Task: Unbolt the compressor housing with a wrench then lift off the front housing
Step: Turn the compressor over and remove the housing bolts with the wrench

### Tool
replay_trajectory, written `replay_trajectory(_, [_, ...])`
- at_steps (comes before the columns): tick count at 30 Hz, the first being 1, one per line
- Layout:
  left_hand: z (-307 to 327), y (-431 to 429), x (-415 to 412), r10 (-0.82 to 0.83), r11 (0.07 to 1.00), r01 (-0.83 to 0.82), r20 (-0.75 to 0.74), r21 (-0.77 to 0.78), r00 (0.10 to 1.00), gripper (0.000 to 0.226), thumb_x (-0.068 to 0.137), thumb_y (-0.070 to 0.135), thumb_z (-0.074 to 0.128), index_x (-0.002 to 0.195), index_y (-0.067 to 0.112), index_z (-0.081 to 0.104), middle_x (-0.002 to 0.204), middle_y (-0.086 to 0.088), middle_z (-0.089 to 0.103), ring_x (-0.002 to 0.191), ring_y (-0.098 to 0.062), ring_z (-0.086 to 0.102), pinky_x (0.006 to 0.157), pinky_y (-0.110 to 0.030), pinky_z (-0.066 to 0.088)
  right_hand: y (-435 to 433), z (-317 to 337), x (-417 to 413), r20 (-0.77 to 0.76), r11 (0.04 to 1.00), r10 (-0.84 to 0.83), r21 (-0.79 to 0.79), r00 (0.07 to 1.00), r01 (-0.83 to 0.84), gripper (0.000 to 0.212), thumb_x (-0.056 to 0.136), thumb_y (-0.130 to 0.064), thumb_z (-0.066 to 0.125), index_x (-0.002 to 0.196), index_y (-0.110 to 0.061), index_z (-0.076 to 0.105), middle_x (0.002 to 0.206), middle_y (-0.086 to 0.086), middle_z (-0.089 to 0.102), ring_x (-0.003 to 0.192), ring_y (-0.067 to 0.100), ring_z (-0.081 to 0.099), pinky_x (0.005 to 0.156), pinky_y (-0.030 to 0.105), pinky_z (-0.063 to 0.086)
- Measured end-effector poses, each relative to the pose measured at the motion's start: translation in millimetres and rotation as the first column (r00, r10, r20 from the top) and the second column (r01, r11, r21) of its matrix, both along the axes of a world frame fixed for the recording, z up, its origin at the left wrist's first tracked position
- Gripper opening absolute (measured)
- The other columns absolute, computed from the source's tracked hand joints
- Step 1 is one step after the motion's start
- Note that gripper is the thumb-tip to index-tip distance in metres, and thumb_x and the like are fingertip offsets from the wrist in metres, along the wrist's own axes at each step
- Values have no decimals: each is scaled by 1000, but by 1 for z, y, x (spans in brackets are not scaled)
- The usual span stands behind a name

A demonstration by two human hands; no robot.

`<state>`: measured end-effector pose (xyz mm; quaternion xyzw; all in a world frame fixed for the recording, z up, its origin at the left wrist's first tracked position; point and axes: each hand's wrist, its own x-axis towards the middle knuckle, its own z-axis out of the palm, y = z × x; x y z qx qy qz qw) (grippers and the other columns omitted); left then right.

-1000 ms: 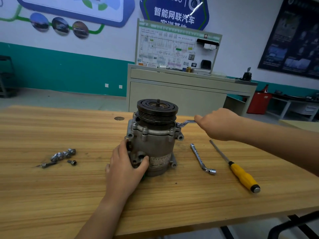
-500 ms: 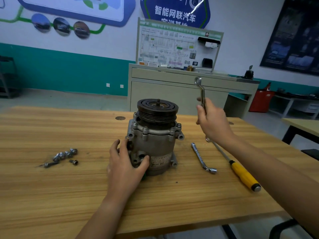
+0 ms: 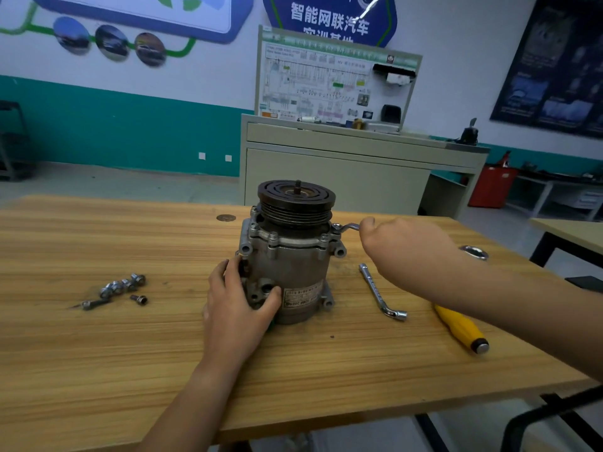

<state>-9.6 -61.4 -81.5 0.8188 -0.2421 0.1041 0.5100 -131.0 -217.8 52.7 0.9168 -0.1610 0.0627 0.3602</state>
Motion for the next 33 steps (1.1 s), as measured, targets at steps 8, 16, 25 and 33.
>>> replay_trajectory(8, [0,1,-1,38,999,-38,17,-7,999,77,77,43,68,141,21,32,151,-1,16,138,-22,19,110,-50,29,-12,9,3,-71,999,-38,-22,997,36,17,96,-16,34,108,-8,42,59,-2,37,47,12,37,38,23,26])
replay_trajectory(16, [-2,-2,-2,54,998,-53,49,-18,997,76,75,43,69,140,19,35,153,4,5,140,-20,12,111,-50,26,-41,11,26,-122,989,-49,-143,991,31,14,95,-9,41,108,-9,41,67,-4,41,54,12,43,46,24,33])
replay_trajectory(25, [-1,-2,-3,46,999,-46,42,-6,998,77,77,40,69,140,15,34,153,0,8,140,-21,14,111,-49,25,-67,2,73,96,955,295,-71,950,-290,32,94,-9,42,126,-13,47,125,7,58,116,23,52,107,37,24])
replay_trajectory(33, [-1,-4,-2,29,999,-28,54,-28,998,76,77,37,70,139,14,34,152,0,9,138,-22,18,111,-47,27,-30,-17,7,570,792,-49,522,820,-316,21,98,-25,36,105,-14,53,64,-4,48,58,13,50,47,29,37])
